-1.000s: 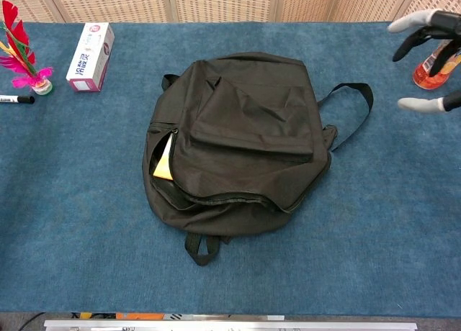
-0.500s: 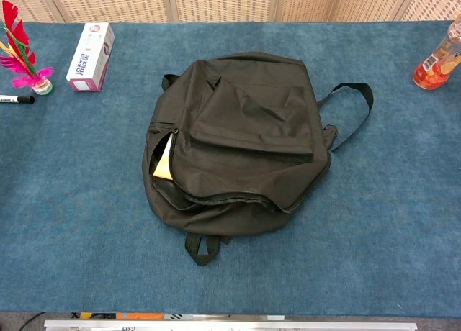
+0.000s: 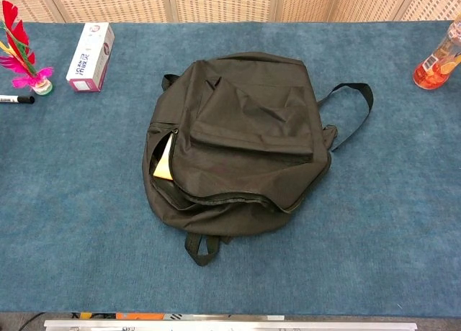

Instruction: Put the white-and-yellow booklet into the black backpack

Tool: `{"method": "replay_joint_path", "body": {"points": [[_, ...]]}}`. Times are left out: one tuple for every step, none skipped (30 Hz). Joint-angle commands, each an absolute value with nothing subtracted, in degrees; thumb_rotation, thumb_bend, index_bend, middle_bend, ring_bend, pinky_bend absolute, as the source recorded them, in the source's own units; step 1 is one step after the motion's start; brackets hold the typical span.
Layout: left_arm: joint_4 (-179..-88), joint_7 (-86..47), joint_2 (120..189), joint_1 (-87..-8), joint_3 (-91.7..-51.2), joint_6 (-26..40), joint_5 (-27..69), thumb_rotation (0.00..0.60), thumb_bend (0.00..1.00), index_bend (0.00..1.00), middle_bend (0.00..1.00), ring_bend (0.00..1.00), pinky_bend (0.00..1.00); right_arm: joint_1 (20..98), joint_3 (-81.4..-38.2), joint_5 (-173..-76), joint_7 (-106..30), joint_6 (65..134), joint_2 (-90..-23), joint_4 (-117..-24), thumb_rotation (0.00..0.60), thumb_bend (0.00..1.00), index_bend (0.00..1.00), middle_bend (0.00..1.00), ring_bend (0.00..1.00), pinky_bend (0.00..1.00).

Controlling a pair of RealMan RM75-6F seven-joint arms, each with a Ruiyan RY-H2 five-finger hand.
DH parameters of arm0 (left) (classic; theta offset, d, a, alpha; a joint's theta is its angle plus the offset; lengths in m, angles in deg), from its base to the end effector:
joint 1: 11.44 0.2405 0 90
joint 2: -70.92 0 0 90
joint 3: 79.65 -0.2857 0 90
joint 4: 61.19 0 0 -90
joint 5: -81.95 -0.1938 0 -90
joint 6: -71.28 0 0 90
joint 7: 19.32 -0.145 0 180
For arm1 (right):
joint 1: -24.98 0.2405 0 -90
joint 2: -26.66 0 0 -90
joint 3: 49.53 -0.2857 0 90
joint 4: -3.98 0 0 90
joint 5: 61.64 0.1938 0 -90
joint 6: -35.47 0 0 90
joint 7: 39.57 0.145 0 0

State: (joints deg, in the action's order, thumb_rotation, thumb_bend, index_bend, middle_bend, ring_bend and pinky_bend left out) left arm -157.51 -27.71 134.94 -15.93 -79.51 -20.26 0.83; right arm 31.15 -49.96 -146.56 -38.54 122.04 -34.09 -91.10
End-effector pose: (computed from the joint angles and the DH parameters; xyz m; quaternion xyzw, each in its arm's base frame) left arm -0.3293 0.1700 0.1947 -0.5707 -0.3668 -0.3609 0.6399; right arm -0.3257 -0.1817 0.2016 0.5943 -0.3908 0.3897 0.5850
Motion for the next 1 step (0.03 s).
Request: {"method": "replay_joint_path", "body": {"points": [[-157.47, -27.59, 134.79, -15.67, -79.15, -19.86, 1.42, 0.600, 0.14, 0.13, 0.03, 0.00, 0.01, 31.36, -50.28, -146.55, -38.52, 121.35, -34.03, -91.26, 0.600, 0.16, 0.33, 0.45, 0.30, 0.51]]}}
